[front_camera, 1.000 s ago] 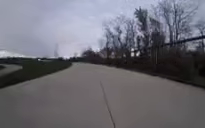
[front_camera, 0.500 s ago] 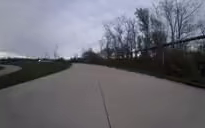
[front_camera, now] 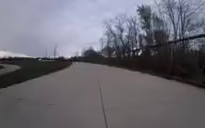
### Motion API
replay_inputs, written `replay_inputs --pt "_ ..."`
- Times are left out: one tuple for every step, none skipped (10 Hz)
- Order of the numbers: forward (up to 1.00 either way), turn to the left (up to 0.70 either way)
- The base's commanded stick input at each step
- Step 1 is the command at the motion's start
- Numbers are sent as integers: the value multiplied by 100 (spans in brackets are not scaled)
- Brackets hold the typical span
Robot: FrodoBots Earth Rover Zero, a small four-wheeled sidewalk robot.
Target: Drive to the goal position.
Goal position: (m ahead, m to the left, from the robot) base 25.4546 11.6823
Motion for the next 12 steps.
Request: replay_inputs --pt "100 0" --pt "100 0" --pt "100 0" --pt "100 0" --pt "100 0" --pt "100 0" --pt "100 0" --pt "100 0" --pt "100 0" --pt "100 0" --pt "100 0" --pt "100 0"
